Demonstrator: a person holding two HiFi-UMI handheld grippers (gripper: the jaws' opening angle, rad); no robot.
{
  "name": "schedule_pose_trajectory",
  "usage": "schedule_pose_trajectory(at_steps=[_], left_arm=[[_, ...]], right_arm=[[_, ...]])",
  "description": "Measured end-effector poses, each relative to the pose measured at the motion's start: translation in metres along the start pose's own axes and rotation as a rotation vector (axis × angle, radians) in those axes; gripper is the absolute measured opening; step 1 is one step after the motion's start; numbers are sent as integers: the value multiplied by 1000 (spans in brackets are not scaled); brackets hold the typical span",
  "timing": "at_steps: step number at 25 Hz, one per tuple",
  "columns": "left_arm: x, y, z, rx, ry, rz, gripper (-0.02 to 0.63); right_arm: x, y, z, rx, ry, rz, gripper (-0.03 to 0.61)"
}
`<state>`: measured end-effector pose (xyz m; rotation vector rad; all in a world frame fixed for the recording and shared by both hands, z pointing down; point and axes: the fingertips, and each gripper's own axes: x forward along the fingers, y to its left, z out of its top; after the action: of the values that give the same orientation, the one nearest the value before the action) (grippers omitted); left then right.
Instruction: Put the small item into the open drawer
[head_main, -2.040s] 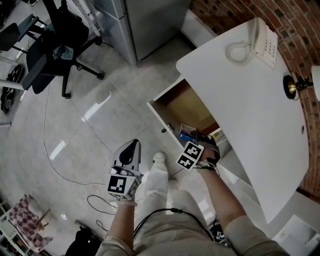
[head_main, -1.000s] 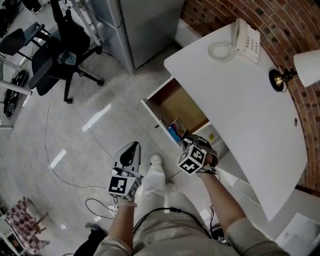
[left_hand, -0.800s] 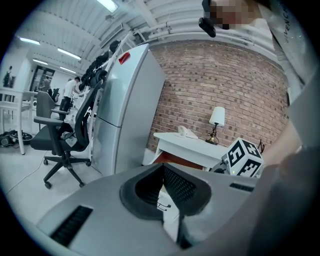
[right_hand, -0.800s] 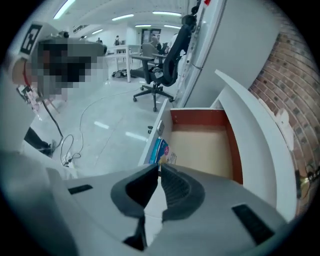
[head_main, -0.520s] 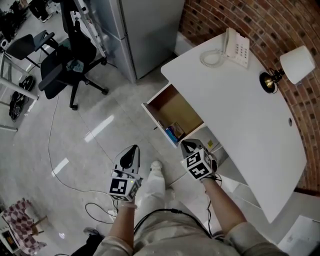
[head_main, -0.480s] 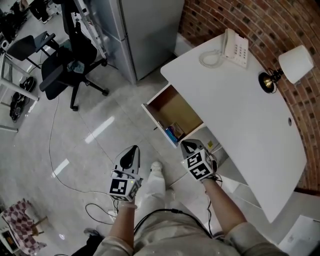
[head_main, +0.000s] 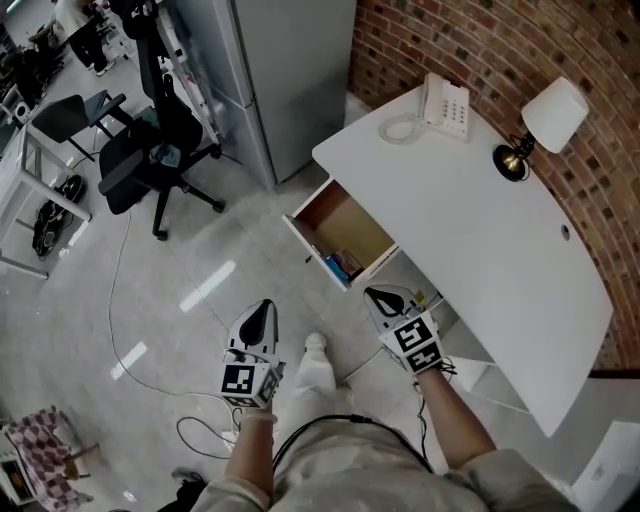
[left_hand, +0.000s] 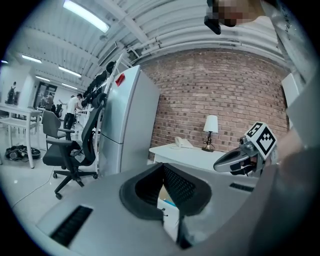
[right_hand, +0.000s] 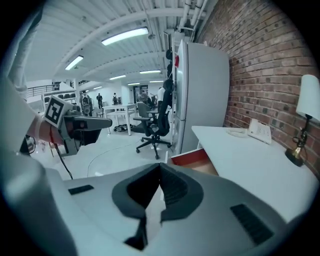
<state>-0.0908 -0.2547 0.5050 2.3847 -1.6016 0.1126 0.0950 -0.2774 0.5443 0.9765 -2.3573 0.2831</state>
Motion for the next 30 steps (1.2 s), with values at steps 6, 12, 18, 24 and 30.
schedule_pose_trajectory(at_steps=[6, 12, 18, 24, 30], left_arm=[[-30, -15, 13, 28, -31, 15, 5], [-56, -28, 25, 39, -74, 36, 5], [-82, -36, 39, 55, -107, 52, 5], [-108, -41, 52, 78, -136, 57, 5], [-133, -42, 62, 83, -167, 67, 5]], right_arm=[[-43, 1, 13, 34, -98, -32, 5], [-81, 6, 24, 47, -181, -50, 5], [-112, 12, 32, 65, -238, -60, 5], [-135, 21, 38, 90, -286, -68, 5], [-154, 34, 45, 105, -334, -69, 5]])
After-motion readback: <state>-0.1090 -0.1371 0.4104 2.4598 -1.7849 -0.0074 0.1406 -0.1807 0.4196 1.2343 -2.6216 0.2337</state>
